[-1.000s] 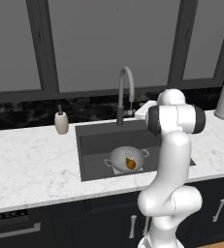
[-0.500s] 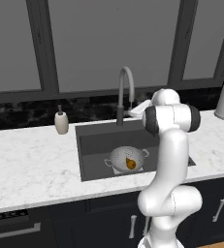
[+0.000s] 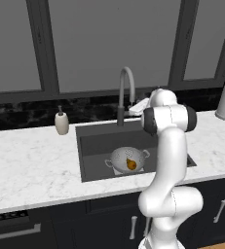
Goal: Put the colander in the sink, put the pear in the colander, and turn on the sink faucet and pour water over the colander.
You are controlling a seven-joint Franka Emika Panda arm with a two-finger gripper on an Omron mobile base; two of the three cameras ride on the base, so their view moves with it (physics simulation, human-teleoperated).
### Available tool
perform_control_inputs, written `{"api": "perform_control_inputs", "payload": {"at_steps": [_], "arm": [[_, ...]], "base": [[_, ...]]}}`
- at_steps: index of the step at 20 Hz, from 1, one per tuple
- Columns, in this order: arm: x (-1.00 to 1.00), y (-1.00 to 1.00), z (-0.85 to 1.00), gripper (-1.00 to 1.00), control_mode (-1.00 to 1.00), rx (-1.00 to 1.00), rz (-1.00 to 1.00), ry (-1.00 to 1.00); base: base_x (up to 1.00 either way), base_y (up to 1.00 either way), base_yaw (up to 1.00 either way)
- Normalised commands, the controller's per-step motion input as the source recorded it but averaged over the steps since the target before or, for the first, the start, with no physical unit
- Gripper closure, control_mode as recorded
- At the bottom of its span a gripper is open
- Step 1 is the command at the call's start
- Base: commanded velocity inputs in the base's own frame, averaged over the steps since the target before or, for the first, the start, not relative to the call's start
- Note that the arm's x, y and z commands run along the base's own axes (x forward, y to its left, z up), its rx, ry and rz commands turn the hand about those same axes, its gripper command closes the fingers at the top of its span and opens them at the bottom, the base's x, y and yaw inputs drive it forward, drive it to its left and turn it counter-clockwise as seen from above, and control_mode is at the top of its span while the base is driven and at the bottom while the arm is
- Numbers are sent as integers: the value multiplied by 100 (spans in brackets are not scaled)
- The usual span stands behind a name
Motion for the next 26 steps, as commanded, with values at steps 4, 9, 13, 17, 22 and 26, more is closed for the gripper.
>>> {"api": "perform_control_inputs", "payload": {"at_steps": [4,9,13,17,22,26], "arm": [[17,0,-9,-100,-100,0,-2,-2],[25,0,-13,-100,-100,0,-7,-1],[29,0,-13,-100,-100,0,-9,0],[23,0,-8,-100,-100,0,-7,0],[13,0,0,-100,-100,1,-4,0],[13,0,0,-100,-100,4,-1,0]], "base": [[0,0,0],[0,0,0],[0,0,0],[0,0,0],[0,0,0],[0,0,0]]}}
